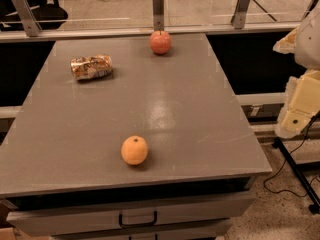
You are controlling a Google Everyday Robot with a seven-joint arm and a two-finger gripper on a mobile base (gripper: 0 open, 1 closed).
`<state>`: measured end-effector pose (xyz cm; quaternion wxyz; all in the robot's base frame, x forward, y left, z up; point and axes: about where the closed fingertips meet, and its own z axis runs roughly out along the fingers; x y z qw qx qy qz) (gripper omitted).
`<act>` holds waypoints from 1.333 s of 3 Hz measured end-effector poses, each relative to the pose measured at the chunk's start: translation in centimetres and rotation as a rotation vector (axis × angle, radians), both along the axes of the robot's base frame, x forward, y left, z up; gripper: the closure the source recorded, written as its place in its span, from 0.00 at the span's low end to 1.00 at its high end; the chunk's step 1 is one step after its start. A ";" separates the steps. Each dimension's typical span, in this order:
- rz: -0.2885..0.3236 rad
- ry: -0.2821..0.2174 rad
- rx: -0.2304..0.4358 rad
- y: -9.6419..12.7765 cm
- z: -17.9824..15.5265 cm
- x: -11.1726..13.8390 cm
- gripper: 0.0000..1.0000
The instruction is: Move orange near apple
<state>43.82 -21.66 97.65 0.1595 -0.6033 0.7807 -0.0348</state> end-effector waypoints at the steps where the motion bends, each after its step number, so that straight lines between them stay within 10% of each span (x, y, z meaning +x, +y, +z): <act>1: 0.000 0.000 0.000 0.0 0.0 0.0 0.00; 3: 0.045 0.027 0.093 3.2 -1.6 0.3 0.00; 4: 0.181 0.057 0.218 10.5 -3.3 0.1 0.00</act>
Offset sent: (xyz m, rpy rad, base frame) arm 0.0023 0.0025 -0.0038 0.0355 0.0183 0.0044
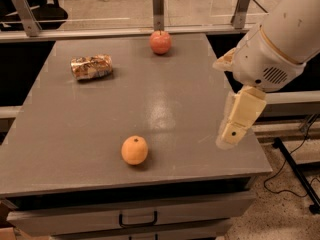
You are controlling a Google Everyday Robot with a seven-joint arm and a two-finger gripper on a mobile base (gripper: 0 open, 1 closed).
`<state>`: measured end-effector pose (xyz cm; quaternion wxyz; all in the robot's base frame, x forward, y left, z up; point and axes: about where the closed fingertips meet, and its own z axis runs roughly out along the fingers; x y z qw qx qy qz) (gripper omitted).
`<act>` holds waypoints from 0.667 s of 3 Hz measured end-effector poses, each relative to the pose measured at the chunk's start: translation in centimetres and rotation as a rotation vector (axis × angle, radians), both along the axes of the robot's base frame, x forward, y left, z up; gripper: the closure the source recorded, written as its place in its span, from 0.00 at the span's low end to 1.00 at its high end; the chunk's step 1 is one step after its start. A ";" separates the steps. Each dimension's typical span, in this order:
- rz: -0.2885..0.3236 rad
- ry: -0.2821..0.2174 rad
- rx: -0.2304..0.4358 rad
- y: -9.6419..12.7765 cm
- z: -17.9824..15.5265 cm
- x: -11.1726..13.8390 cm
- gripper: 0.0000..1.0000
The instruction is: Move orange near apple
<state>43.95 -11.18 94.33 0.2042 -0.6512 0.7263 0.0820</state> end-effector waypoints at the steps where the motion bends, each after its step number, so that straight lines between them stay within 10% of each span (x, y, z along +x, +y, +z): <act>1: 0.000 0.000 0.000 0.0 0.0 0.0 0.00; 2: 0.023 0.012 0.046 1.3 -0.6 -0.2 0.00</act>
Offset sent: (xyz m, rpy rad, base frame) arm -0.0045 0.0296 -0.0182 0.1144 0.0416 0.0519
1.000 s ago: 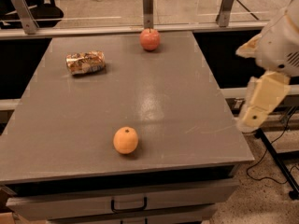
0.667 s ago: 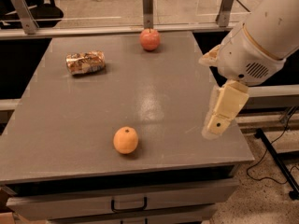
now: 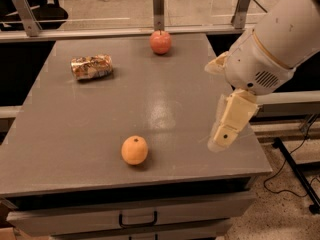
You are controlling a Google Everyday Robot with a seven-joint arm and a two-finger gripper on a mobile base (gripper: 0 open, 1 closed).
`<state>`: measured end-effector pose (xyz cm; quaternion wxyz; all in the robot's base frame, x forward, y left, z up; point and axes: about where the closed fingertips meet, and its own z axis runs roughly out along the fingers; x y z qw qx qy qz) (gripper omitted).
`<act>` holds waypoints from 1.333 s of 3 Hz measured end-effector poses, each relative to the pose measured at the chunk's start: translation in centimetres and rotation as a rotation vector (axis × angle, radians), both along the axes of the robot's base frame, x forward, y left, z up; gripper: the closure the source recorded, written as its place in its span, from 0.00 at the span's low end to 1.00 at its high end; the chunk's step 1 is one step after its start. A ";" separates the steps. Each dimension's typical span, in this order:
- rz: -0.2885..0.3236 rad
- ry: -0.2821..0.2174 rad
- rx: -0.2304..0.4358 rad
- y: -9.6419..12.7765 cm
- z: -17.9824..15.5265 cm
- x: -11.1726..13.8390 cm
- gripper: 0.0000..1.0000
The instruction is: Move orange near apple
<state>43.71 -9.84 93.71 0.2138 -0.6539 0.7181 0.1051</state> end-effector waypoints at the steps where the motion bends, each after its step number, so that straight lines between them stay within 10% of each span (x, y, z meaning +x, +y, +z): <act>1: 0.051 0.010 0.079 3.6 -1.6 -0.5 0.00; 4: 0.173 -0.006 0.295 13.1 -7.3 -0.4 0.00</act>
Offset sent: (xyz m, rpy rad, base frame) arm -0.0125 0.1291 -0.0474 0.2974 -0.0080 0.1834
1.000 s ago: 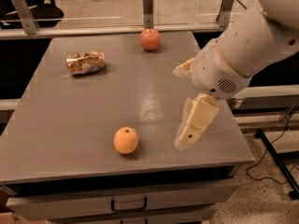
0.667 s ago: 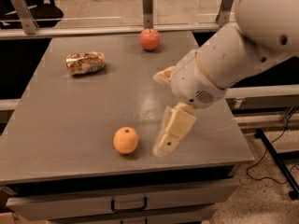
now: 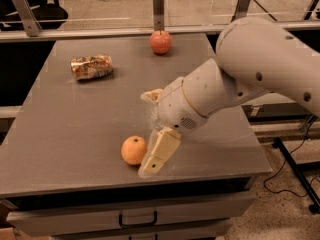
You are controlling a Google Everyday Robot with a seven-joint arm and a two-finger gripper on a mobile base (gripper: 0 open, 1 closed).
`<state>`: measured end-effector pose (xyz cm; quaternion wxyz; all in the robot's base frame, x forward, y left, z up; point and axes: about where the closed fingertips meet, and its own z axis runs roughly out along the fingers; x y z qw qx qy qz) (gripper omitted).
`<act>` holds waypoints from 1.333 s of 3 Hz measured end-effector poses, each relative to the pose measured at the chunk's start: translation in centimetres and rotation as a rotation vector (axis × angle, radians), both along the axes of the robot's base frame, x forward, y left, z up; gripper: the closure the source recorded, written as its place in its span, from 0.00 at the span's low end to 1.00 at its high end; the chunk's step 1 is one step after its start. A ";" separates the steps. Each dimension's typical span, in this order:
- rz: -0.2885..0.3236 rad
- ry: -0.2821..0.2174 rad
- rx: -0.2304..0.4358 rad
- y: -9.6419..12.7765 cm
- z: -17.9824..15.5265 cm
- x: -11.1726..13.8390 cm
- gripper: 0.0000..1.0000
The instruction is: Move orange near apple
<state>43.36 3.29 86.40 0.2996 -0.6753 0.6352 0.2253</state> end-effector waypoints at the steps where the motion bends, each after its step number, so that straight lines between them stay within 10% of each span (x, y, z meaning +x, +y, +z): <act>1: 0.004 0.017 0.030 0.9 -1.7 0.0 0.18; 4: -0.043 0.032 0.095 0.6 -1.0 0.1 0.88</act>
Offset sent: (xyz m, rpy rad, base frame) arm -0.0042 0.0255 -0.0290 0.1056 0.0588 0.0134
